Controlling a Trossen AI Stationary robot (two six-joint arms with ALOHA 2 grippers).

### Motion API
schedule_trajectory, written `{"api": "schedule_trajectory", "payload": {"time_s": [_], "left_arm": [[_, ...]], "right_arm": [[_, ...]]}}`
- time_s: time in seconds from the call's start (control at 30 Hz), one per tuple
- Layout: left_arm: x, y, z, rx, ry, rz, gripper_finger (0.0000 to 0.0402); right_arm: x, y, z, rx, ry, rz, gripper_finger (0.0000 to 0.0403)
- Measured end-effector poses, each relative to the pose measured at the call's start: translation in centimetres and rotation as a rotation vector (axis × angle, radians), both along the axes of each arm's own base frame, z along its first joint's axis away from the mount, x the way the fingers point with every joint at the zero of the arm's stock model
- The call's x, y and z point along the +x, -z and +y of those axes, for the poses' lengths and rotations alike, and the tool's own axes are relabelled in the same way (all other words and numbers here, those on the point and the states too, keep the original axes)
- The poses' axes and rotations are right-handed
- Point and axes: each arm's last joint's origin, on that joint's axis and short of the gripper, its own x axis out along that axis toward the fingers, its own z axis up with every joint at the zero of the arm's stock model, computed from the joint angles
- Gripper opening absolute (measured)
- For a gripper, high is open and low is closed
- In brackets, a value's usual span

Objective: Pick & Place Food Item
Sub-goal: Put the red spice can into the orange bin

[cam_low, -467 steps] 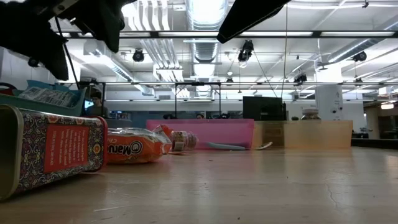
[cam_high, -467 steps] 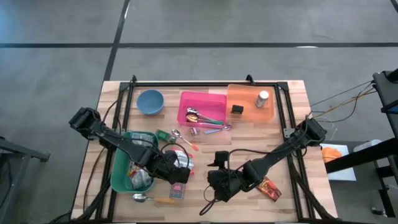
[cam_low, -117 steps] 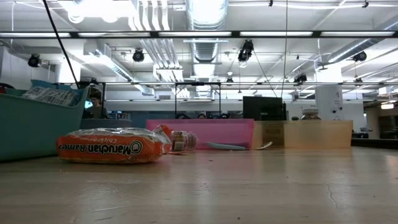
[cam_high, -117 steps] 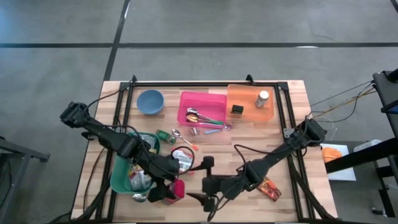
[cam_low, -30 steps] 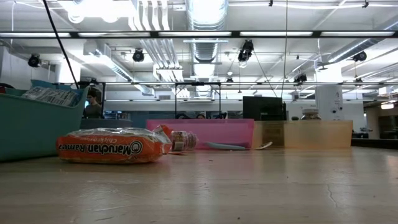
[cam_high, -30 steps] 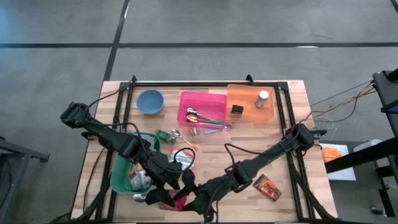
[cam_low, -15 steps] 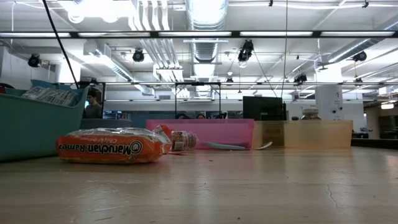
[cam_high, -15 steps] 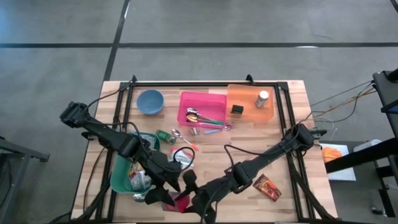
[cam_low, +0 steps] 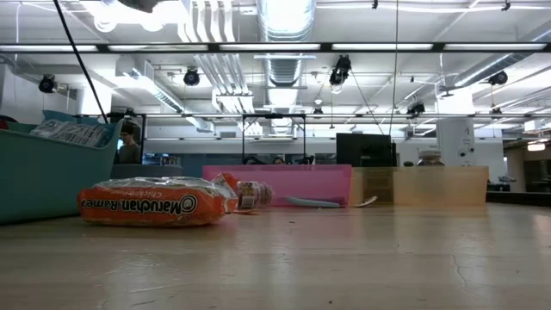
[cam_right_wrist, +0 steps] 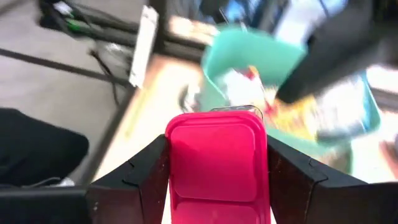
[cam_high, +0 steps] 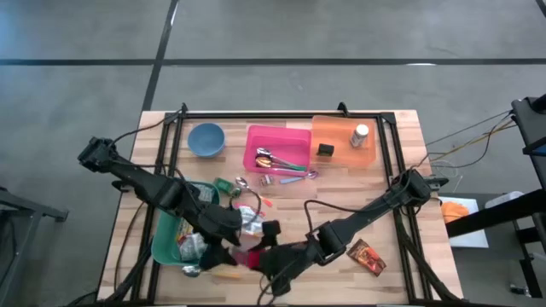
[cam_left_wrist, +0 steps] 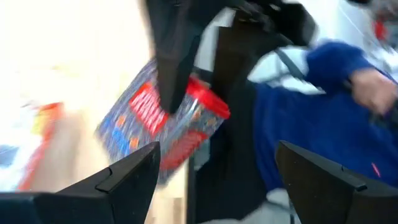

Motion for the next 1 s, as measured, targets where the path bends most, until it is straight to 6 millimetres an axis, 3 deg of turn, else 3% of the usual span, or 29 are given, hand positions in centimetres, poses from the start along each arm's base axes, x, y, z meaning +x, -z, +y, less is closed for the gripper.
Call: {"api": "schedule_trajectory", "payload": {"time_s": [0.2, 0.4, 0.7, 1.0], "left_arm": [[-2.6, -1.9, 2.0, 0.058, -0.168, -0.01, 0.0317], [-5.4, -3.9, 4.0, 0.155, -0.27, -0.11, 0.0317], [-7.6, -5.7, 5.6, 0.204, -0.379, -0.227, 0.0317], [-7.6, -5.2, 5.5, 0.371, -0.245, -0.265, 0.0317]], "right_arm": [[-1.6, -1.0, -2.1, 0.021, 0.154, 0.122, 0.0199], [-4.2, -3.8, -6.4, 0.012, 0.372, 0.217, 0.0199], [-8.0, -7.1, -15.6, 0.069, 0.722, 0.363, 0.0199], [-11.5, -8.0, -25.1, 0.173, 1.079, 0.527, 0.0199]]}}
